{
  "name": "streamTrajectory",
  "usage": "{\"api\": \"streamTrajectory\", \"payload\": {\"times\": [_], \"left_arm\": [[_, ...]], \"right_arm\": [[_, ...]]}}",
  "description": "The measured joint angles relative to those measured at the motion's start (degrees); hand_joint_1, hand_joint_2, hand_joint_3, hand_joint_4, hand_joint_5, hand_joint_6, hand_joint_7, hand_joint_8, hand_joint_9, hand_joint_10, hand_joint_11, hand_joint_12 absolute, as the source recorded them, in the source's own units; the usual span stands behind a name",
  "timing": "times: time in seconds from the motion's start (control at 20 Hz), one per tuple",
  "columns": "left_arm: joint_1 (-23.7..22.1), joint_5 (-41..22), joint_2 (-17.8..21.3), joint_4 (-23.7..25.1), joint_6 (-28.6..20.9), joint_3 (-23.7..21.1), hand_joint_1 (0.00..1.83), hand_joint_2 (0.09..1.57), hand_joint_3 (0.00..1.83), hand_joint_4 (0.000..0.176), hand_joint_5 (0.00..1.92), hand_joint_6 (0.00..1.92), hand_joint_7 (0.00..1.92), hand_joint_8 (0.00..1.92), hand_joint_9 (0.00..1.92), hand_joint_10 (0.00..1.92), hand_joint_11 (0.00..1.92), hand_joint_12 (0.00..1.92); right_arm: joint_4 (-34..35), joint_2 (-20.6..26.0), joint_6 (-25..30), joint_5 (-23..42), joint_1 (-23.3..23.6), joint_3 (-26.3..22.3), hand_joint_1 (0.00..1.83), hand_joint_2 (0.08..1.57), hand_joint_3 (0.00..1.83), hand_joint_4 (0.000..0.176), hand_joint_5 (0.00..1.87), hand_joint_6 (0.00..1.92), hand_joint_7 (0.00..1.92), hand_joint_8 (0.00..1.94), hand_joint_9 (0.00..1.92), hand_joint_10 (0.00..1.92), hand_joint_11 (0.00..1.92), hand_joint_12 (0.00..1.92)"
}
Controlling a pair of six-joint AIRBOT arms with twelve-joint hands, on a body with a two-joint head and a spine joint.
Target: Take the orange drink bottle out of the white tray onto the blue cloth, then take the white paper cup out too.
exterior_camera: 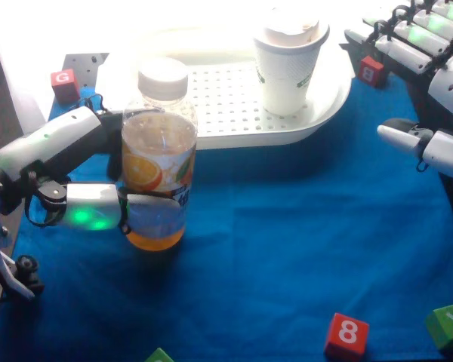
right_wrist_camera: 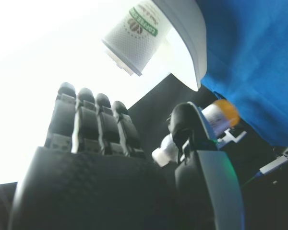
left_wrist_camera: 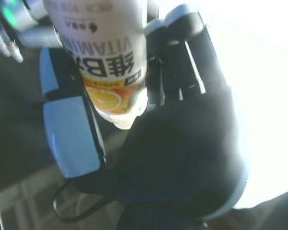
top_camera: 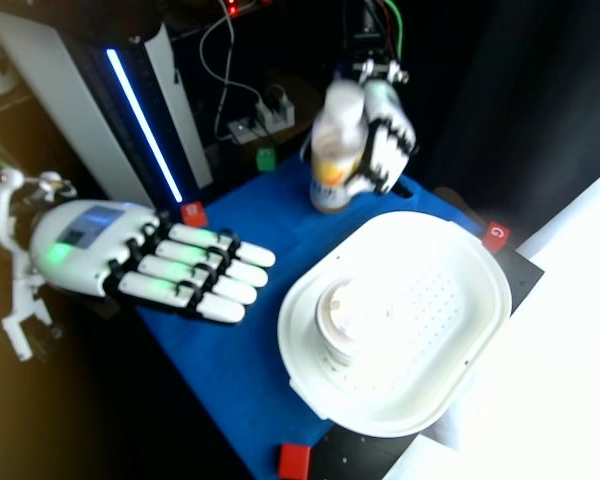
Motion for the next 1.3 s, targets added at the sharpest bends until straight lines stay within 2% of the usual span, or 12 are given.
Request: {"api": "streamTrajectory", "payload": {"times": [0.05,0.15,0.2,0.25,0.4,0.45,0.55,0.6,0.75,0.95,1.1,1.3], "left_arm": [[0.6,-0.4,0.0,-0.3,-0.3,0.0,0.73,1.24,0.00,0.007,0.18,0.91,0.27,0.83,0.22,1.20,0.09,1.65],[2.5,-2.1,0.5,-1.3,-0.1,-0.7,0.74,1.19,0.00,0.055,0.19,0.32,0.26,0.20,0.07,0.70,0.00,1.18],[4.2,-3.7,1.0,-2.3,-0.3,-1.3,0.70,1.16,0.00,0.076,0.21,0.16,0.25,0.07,0.08,0.50,0.00,1.01],[5.3,-4.8,1.5,-3.5,-0.3,-1.9,0.67,1.12,0.00,0.125,0.17,0.06,0.17,0.01,0.06,0.29,0.00,0.75],[6.8,-5.8,2.9,-5.3,1.0,-3.7,0.55,1.07,0.00,0.145,0.03,0.01,0.01,0.00,0.01,0.02,0.00,0.17],[7.4,-5.9,3.8,-5.5,2.7,-4.8,0.55,1.06,0.00,0.170,0.01,0.00,0.00,0.00,0.00,0.00,0.00,0.03],[9.2,-6.5,5.6,-5.9,4.9,-6.4,0.52,1.06,0.00,0.140,0.00,0.00,0.00,0.00,0.00,0.00,0.00,0.00],[9.9,-7.0,6.1,-6.8,5.2,-6.7,0.56,1.07,0.00,0.162,0.00,0.00,0.00,0.00,0.00,0.00,0.00,0.00],[12.0,-8.9,7.2,-10.0,5.8,-7.1,0.62,1.04,0.00,0.169,0.00,0.00,0.00,0.00,0.00,0.00,0.00,0.00],[14.1,-11.8,7.3,-11.8,5.9,-7.4,0.62,1.00,0.00,0.140,0.00,0.00,0.00,0.00,0.00,0.00,0.00,0.00],[14.5,-12.8,8.1,-12.8,6.3,-7.9,0.59,0.93,0.00,0.173,0.00,0.00,0.00,0.00,0.00,0.00,0.00,0.00],[17.3,-16.5,9.5,-15.6,6.5,-8.9,0.60,0.89,0.00,0.176,0.00,0.00,0.00,0.00,0.00,0.00,0.00,0.00]], "right_arm": [[-0.2,0.0,0.0,0.0,0.0,0.0,0.42,1.37,0.00,0.000,0.00,0.00,0.00,0.00,0.00,0.00,0.00,0.00],[0.0,0.0,0.0,0.0,0.0,0.0,0.38,1.38,0.00,0.000,0.00,0.00,0.00,0.00,0.00,0.00,0.00,0.00],[0.0,0.0,0.0,0.0,0.0,0.0,0.40,1.37,0.00,0.000,0.00,0.00,0.00,0.00,0.00,0.00,0.00,0.00],[0.0,0.0,0.0,0.0,0.0,0.0,0.43,1.37,0.00,0.000,0.00,0.00,0.00,0.00,0.00,0.00,0.00,0.00],[-0.1,0.0,0.2,0.0,0.0,0.0,0.41,1.38,0.00,0.000,0.00,0.00,0.00,0.00,0.00,0.00,0.00,0.00],[-0.1,0.0,0.3,0.0,0.0,0.0,0.41,1.38,0.00,0.000,0.00,0.00,0.00,0.00,0.00,0.00,0.00,0.00],[0.1,0.0,0.5,0.0,0.0,0.0,0.39,1.37,0.00,0.000,0.00,0.00,0.00,0.00,0.00,0.00,0.00,0.00],[0.1,0.0,0.5,0.0,0.0,0.0,0.39,1.37,0.00,0.000,0.00,0.00,0.00,0.00,0.00,0.00,0.00,0.00],[0.0,0.0,0.7,0.0,0.0,0.0,0.35,1.35,0.00,0.000,0.00,0.00,0.00,0.00,0.00,0.00,0.00,0.00],[0.0,0.0,0.9,0.0,0.0,0.0,0.29,1.34,0.00,0.000,0.00,0.00,0.00,0.00,0.00,0.00,0.00,0.00],[0.0,0.0,0.9,0.0,0.0,0.0,0.27,1.31,0.00,0.000,0.00,0.00,0.00,0.00,0.00,0.00,0.00,0.00],[0.0,0.0,1.0,0.0,0.0,0.0,0.34,1.28,0.00,0.000,0.00,0.00,0.00,0.00,0.00,0.00,0.00,0.00]]}}
